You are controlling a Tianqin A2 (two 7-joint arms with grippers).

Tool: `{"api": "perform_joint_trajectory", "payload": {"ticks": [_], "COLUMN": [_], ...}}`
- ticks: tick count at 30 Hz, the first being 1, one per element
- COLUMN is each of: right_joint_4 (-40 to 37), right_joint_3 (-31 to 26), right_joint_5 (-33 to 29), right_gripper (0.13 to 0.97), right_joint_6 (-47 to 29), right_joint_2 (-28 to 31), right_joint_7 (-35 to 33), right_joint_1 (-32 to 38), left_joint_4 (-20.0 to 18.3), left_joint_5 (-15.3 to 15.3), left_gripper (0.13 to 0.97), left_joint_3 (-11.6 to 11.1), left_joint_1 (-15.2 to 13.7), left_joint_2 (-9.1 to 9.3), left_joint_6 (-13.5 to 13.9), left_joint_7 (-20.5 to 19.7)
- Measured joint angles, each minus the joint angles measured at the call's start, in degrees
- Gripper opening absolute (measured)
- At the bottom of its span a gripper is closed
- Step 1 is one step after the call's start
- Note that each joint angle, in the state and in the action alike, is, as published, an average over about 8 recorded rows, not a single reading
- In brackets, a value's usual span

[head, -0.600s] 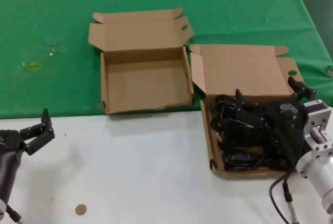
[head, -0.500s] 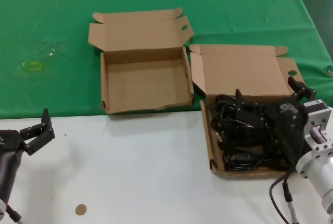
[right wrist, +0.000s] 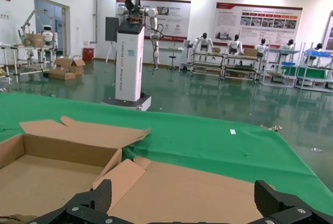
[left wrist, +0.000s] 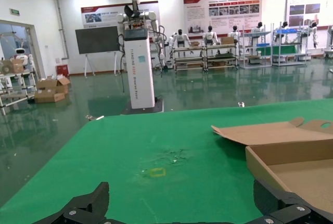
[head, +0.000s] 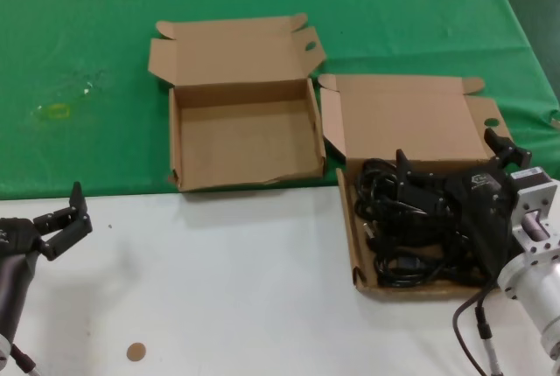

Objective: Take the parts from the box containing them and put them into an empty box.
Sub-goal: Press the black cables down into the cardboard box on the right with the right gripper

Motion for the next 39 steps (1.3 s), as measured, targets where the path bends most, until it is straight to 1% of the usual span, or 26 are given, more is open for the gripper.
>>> {"api": "perform_joint_trajectory", "payload": {"ticks": [39], "right_joint_4": [0.0], "right_joint_3": [0.0], "right_joint_5": [0.0], "right_gripper": [0.966], "right_joint_6": [0.0], "right_joint_2": [0.0], "right_joint_7": [0.0], "right_joint_1": [0.0], "left_joint_4": [0.0], "left_joint_5": [0.0], "left_gripper": [0.966], "left_joint_3": [0.0], "left_joint_1": [0.0], "left_joint_2": [0.0], "left_joint_6": [0.0], "left_joint_7": [0.0]}}
